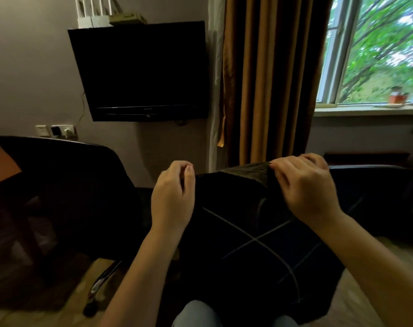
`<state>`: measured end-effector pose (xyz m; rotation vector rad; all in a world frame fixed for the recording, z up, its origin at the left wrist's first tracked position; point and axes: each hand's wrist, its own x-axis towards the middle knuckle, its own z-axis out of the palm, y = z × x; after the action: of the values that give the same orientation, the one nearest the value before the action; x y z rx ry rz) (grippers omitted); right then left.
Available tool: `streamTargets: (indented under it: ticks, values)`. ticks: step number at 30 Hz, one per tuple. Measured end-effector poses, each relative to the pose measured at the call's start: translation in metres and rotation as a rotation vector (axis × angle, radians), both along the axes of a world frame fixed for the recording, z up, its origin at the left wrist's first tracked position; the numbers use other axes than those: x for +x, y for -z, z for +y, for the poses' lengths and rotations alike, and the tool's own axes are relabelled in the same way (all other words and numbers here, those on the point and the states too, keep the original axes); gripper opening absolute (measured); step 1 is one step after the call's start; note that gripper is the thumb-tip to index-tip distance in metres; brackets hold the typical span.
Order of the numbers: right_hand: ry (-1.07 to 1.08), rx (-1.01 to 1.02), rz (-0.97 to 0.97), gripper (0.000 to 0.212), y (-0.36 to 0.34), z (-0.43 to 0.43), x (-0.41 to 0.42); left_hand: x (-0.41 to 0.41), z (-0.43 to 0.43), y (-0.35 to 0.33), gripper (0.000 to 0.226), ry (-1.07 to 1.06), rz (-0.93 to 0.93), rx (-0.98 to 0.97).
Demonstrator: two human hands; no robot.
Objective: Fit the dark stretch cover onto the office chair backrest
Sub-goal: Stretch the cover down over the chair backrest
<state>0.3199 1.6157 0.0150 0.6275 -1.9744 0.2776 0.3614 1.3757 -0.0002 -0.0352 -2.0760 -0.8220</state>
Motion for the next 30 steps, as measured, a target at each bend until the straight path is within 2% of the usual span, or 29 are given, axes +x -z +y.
streamTargets:
  ticks: [4, 7, 10, 13, 16, 24, 30]
  values:
    - [0.096, -0.075, 0.021, 0.033, 0.009, 0.050, -0.012, -0.012, 0.029, -0.005, 0.030, 0.026, 0.062, -0.150]
    - [0.165, -0.158, 0.057, 0.039, 0.020, 0.080, -0.018, -0.020, 0.037, -0.001, 0.041, -0.050, 0.098, -0.261]
    - [0.214, -0.239, 0.057, 0.040, 0.028, 0.093, -0.022, -0.021, 0.038, 0.005, 0.043, -0.144, 0.153, -0.292]
    - [0.159, -0.289, 0.018, 0.038, 0.025, 0.078, -0.019, -0.020, 0.035, 0.010, 0.041, -0.190, 0.198, -0.287]
    - [0.101, -0.252, -0.006, 0.042, 0.017, 0.046, -0.008, -0.021, 0.034, 0.012, 0.042, -0.207, 0.217, -0.270]
    - [0.040, -0.071, -0.110, 0.038, 0.006, -0.053, 0.014, -0.025, 0.036, 0.012, 0.040, -0.247, 0.242, -0.261]
    - [-0.001, 0.011, -0.082, 0.032, 0.011, -0.059, 0.012, -0.024, 0.033, 0.014, 0.039, -0.239, 0.269, -0.288]
